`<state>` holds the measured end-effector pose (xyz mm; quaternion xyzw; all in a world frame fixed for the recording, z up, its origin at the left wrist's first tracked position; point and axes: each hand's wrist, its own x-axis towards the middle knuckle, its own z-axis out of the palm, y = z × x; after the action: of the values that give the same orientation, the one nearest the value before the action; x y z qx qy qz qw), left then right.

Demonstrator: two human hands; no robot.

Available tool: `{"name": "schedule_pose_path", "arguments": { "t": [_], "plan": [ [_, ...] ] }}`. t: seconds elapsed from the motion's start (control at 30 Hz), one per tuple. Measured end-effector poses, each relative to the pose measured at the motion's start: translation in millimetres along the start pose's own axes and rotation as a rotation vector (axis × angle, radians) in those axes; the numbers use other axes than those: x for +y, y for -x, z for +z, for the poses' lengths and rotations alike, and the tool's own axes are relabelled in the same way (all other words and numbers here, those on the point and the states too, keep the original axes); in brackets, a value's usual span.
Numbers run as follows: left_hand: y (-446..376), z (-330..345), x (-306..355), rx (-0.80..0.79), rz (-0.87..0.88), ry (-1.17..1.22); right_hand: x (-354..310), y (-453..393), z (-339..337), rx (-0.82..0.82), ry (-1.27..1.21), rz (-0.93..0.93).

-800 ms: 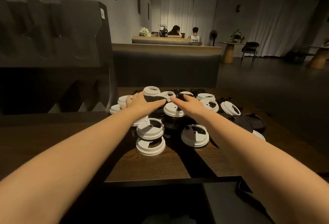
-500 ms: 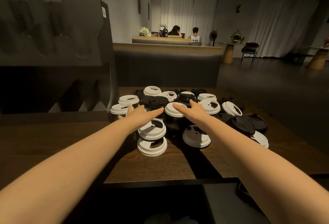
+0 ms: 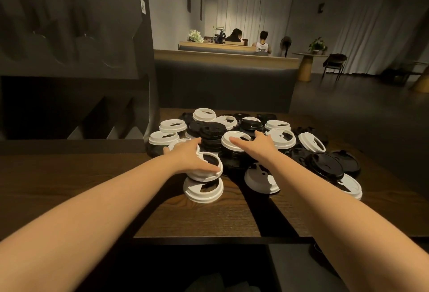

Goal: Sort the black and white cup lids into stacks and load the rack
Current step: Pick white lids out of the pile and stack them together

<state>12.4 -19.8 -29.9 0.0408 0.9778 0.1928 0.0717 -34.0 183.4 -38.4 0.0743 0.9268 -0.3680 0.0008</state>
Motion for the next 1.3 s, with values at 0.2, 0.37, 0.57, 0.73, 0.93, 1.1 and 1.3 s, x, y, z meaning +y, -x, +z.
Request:
{"name": "schedule_pose_path", "arguments": {
  "t": [0.2,0.37,0.57,0.73,0.93,1.1,1.3],
  "plan": [
    [3,3,-1,0.131,0.010,-0.118,-4,8,5,0.037,0.032,-0.033],
    [9,1,2,-0.072,0.077,-0.086,-12,20,8,-0.002,0.056,-0.086],
    [6,4,-4,-0.037,0.165,0.095,-19,35,14,-0.079,-0.027,-0.182],
    [17,2,-2,0.111,0.146,0.244,-18,45,13,-0.113,-0.193,-0.238],
    [22,-7,10,0.265,0.224,0.308,-24,63,6,-0.272,-0.285,-0.279],
    [22,-7,9,0.245,0.259,0.314,-24,66,14,-0.200,-0.371,-0.242],
    [29,-14,-6,0.187,0.135,0.556,-42,65,23,-0.121,-0.472,0.014]
  ]
}}
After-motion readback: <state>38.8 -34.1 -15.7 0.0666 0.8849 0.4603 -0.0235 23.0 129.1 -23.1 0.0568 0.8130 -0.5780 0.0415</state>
